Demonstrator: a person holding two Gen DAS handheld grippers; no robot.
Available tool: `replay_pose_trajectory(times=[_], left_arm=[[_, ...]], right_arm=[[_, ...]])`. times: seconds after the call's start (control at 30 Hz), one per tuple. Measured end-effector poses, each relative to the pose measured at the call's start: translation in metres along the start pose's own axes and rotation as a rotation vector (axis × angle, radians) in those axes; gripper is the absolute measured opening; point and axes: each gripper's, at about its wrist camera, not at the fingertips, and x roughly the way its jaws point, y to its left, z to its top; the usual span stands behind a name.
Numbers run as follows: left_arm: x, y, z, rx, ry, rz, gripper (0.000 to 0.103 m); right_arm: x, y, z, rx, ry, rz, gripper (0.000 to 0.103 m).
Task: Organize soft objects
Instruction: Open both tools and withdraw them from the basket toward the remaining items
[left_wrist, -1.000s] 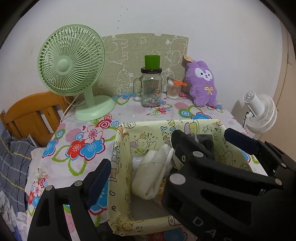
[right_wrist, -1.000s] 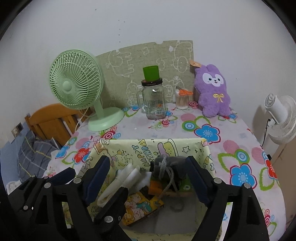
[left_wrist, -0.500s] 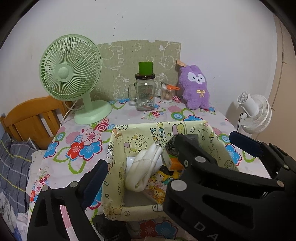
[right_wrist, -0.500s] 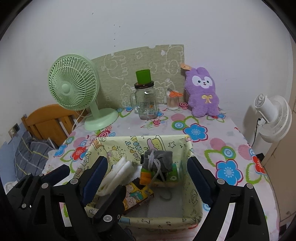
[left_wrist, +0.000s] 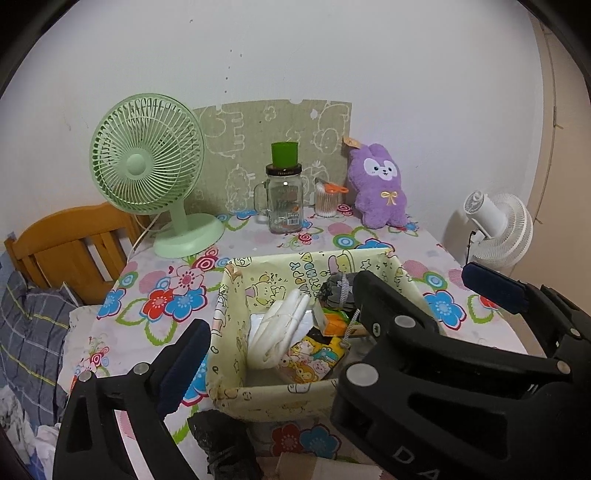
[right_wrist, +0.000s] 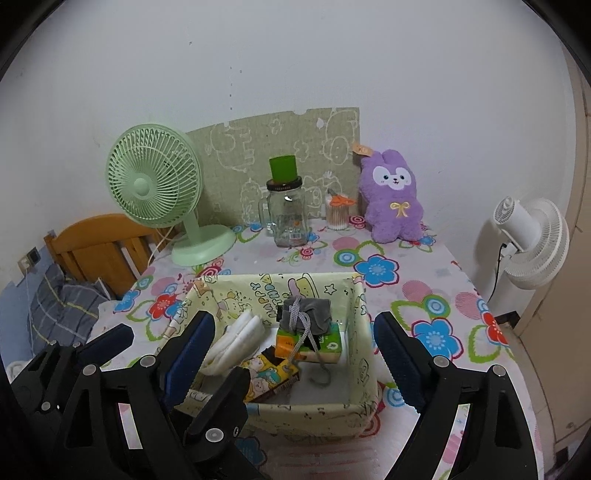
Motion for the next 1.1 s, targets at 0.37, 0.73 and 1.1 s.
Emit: replay_pose_trajectory(times=[0.37, 0.73, 1.1], left_arm=[[-0.026, -0.004, -0.008, -0.001, -0.026, -0.015, 0.100], [-0.051, -0.008, -0.022, 0.007, -0.049, -0.021, 0.100], [-0.069, -0.009, -0.041, -0.005, -0.052, -0.030, 0.101]], right_arm=[[-0.031, 0.002, -0.007, -0.014, -0.024, 0.002, 0.090], [-0.064, 0.006, -0.021, -0.026, -0.062, -0.021, 0.092], [-0.088, 0.009, -0.038, -0.039, -0.080, -0.026, 0.095]])
